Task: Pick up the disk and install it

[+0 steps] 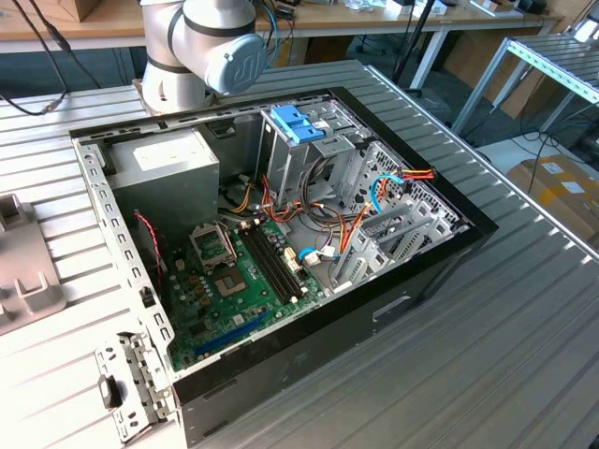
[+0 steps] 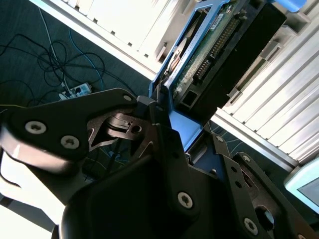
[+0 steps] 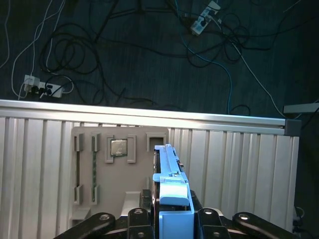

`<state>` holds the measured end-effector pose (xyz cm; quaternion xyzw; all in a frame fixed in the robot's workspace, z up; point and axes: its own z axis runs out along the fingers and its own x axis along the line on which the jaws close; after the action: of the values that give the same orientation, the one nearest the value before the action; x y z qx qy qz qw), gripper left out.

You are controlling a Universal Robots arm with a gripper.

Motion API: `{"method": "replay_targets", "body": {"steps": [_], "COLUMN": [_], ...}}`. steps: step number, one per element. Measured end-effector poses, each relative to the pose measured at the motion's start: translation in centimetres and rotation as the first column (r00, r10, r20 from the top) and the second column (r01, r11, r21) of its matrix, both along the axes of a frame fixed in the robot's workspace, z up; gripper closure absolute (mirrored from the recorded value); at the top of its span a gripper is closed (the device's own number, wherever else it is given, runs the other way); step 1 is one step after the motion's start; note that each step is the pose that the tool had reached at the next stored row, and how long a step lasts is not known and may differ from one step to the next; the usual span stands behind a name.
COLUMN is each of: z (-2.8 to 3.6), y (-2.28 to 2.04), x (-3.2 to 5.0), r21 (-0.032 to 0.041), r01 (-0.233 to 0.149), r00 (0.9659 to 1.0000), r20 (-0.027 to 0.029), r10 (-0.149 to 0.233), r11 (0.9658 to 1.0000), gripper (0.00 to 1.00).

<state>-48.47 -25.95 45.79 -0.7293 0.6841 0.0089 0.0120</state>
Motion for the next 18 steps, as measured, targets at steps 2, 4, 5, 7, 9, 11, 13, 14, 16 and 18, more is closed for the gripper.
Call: {"method": "replay_targets", "body": {"steps": [2,4,5,7,9,11,13,14,16,18], "z": [0.10,0.22,0.28,0.40,0.54,0.81,1.10,1.18,1.36,1.56], "y": [0.00,0.00,0.00,0.00,0.00,0.00,0.00,0.00,0.00,0.00], "x": [0.00,0.00,0.00,0.00,0.00,0.00,0.00,0.00,0.00,0.00], "r21": [0.0000,0.0000,0.0000,0.0000,0.0000,0.0000,0.0001,0.0000,0.0000,0.0000], "r01": [0.000,0.000,0.000,0.000,0.000,0.000,0.000,0.000,0.000,0.000], "r00": [1.0000,1.0000,1.0000,1.0000,1.0000,1.0000,1.0000,1.0000,1.0000,1.0000], "r20": [0.0001,0.0001,0.0000,0.0001,0.0000,0.0001,0.0001,0.0001,0.0001,0.0001], "r10": [0.000,0.000,0.000,0.000,0.000,0.000,0.000,0.000,0.000,0.000], "r11": [1.0000,1.0000,1.0000,1.0000,1.0000,1.0000,1.0000,1.0000,1.0000,1.0000], "gripper": [0.63,0.63,0.63,0.63,0.63,0.63,0.63,0.63,0.63,0.63]}}
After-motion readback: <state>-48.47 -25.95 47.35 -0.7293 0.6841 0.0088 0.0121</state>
